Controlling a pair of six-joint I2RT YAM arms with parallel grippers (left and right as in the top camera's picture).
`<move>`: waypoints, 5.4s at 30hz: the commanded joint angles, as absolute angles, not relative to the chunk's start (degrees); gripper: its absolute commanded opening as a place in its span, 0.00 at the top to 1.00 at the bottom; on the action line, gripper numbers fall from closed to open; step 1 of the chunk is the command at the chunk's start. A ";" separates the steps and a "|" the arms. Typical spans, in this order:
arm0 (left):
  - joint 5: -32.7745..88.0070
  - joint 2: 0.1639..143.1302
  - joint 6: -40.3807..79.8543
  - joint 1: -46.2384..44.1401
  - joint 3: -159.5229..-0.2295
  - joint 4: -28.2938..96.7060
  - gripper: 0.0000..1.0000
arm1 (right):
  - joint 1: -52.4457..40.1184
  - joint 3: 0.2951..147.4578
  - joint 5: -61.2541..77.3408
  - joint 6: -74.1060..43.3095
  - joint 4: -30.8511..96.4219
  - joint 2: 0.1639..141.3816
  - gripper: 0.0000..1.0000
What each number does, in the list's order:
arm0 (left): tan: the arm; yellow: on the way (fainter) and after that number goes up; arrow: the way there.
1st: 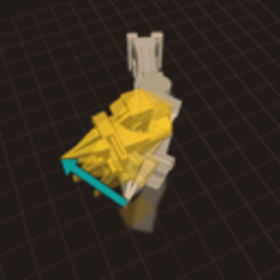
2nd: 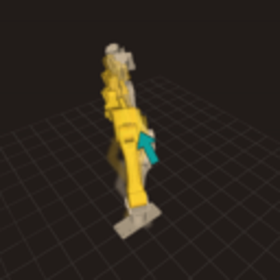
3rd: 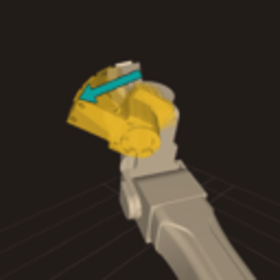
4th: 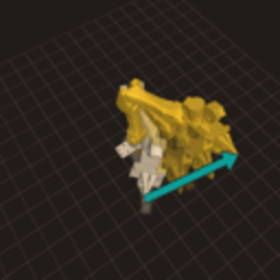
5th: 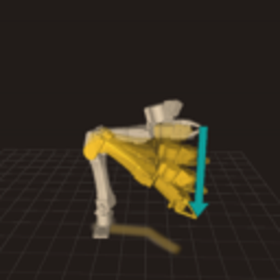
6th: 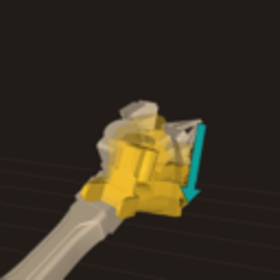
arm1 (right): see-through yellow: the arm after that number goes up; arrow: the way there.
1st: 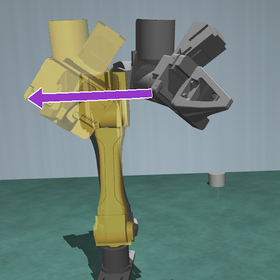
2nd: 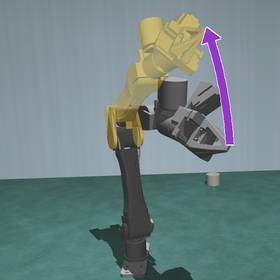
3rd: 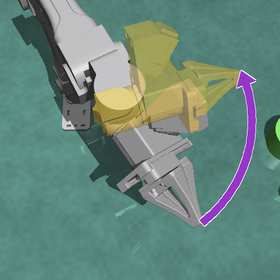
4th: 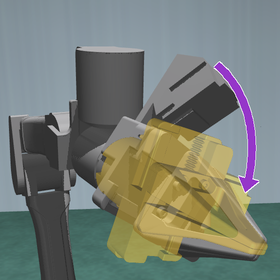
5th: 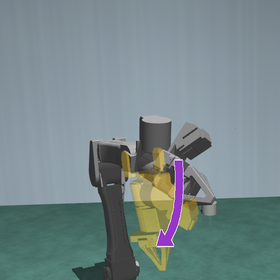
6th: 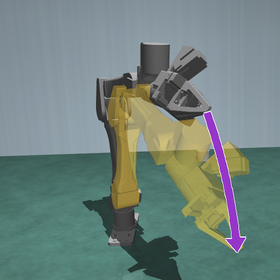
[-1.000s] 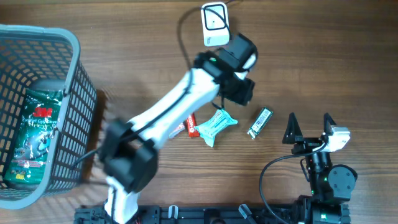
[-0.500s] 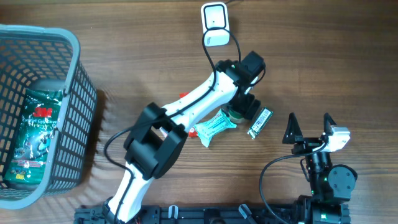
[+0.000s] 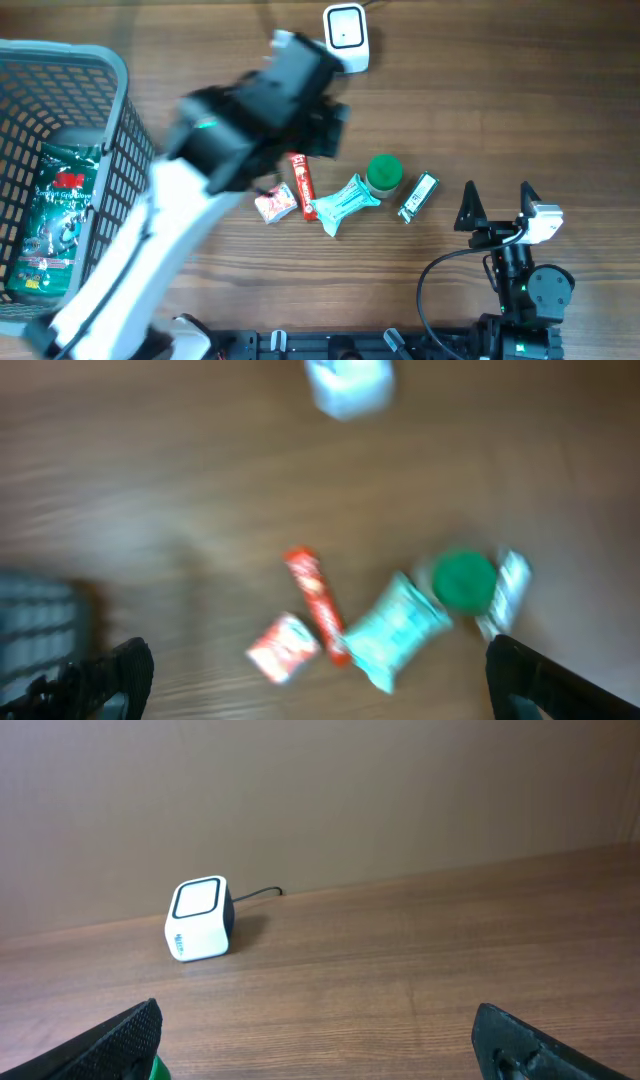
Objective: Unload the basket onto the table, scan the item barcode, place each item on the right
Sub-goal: 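Carry the jar out and set it upright beside the green box, then return the left gripper to the basket and grasp the green 3M gloves pack, then carry the gloves pack out and drop it over the wipes, then lift the left gripper away and retract it to the left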
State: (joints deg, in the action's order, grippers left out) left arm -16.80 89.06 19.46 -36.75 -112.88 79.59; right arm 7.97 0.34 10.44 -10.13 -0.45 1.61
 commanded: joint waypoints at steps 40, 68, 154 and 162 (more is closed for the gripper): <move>-15.86 105.45 95.46 39.13 -75.05 57.52 0.00 | 7.73 0.30 10.09 -9.13 -0.75 1.39 0.00; -10.90 107.68 85.14 40.66 -75.50 52.29 0.96 | 7.73 0.30 10.09 -9.10 -0.75 1.39 0.00; -46.78 61.80 -35.64 -31.62 -81.52 1.13 0.00 | 7.73 0.30 10.09 -9.13 -0.75 1.39 0.00; -50.09 57.84 -39.94 -31.68 -81.52 0.12 0.00 | 7.73 0.30 10.09 -9.13 -0.75 1.39 0.00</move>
State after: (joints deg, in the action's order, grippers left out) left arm -48.56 61.49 -36.21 -31.46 -81.30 -3.14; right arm 7.94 0.34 10.41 -10.13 -0.43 1.61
